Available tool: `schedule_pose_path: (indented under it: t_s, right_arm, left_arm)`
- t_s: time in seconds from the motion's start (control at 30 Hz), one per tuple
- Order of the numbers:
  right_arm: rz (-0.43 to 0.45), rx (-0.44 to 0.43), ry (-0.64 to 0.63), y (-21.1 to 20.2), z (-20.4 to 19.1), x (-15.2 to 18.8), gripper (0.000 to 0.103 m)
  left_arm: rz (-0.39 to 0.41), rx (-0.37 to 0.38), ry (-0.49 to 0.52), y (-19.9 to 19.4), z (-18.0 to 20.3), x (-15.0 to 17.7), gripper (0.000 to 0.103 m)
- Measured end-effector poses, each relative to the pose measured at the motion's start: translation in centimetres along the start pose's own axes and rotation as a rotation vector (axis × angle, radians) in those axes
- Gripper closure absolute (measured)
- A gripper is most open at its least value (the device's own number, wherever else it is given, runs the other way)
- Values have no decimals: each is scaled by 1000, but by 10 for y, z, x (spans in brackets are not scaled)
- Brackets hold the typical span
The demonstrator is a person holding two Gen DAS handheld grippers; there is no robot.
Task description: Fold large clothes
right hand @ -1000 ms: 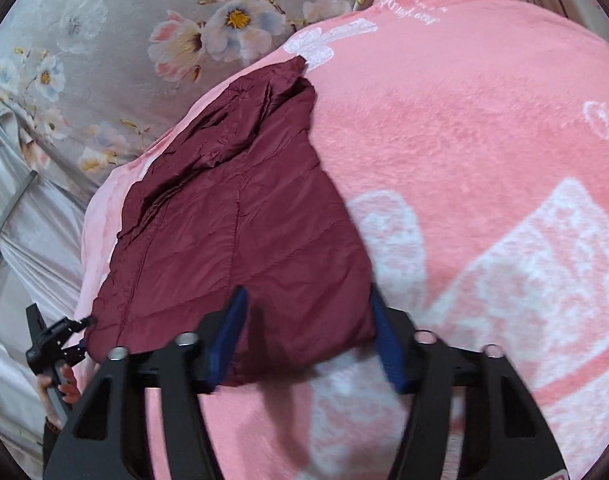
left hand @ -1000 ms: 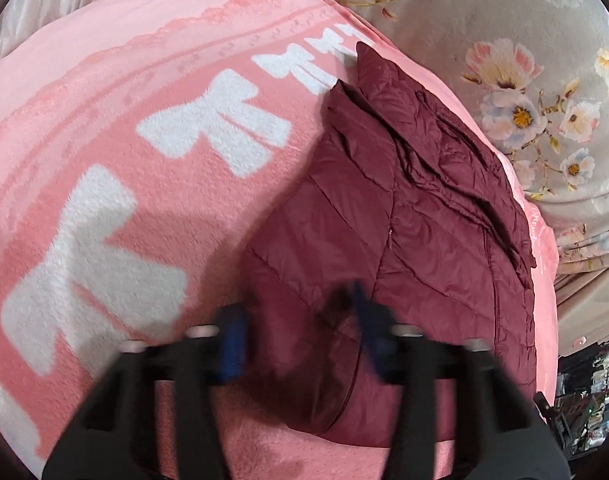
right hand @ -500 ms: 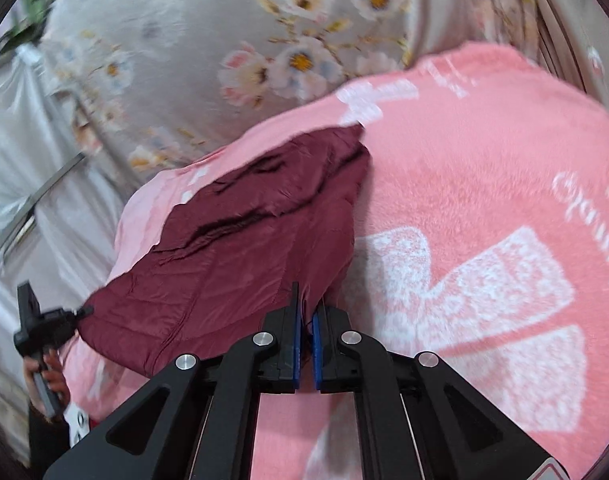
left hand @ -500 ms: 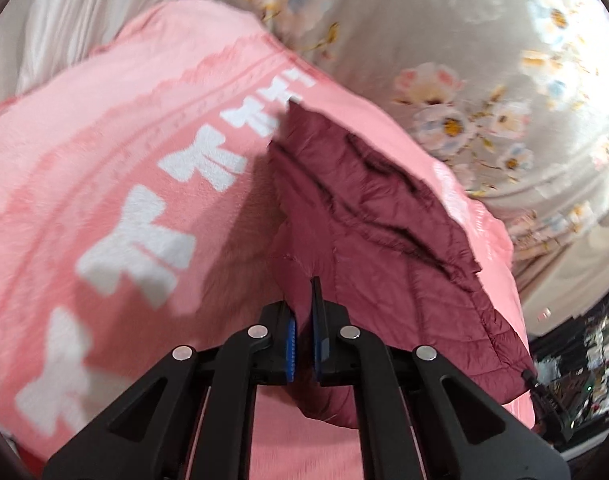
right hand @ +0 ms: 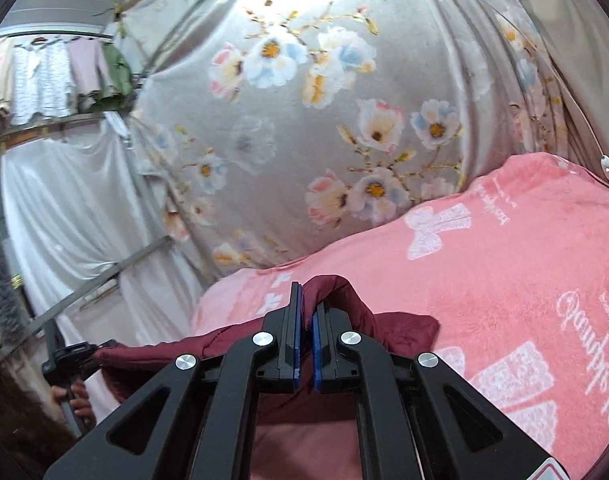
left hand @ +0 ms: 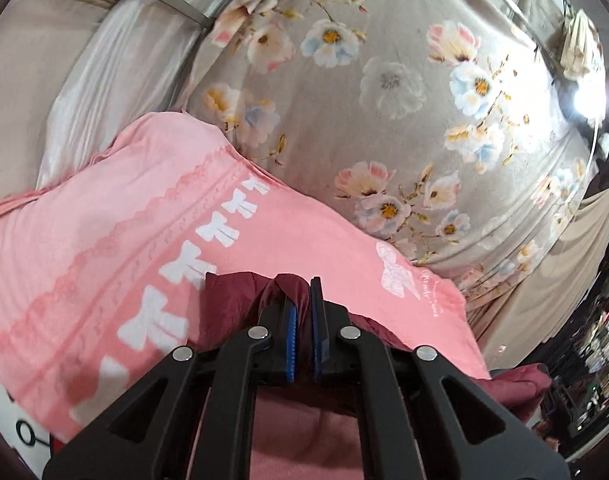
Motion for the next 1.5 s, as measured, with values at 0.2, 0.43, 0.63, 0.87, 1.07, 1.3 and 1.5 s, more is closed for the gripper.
schedule_pose_path:
  t_s: [0.2,0.43,0.63,0.87,1.07,1.3,1.5]
  right_arm:
    - [-102,220,105,101,93,25,99]
    - [-134,345,133,180,147,27,99]
    - [-191,416,206,230,192,55,99]
    - [-257,467,183,248,210,82,99]
    - [-303,506,182,258,224,103,99]
    - [-334,534,180,265,233,116,99]
    - [-284,486,211,254,229,107,94]
  left_arm:
    - [-112,-205,63,129,-2,4,98]
    - [-142,-318,125,219,-4,0,96]
    - [-228,-408,138,279,-21,20,95]
    - [-304,-445,129,315,-43,54,94]
    - [-321,-432,121,332,-50,67,91]
    - [-295,-424,148,341,-48,72,90]
    - [-270,-377,123,325,-48,58,83]
Point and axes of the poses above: each gripper's, at about its wrist camera, not at the fingertips, and y roughly the way its jaws point, z to its right, x to its underside, the point moved 9 cm from there along y, roughly the way its jaws point, and after that the axes turned 10 degrees about -x, right-handed, at the moved point
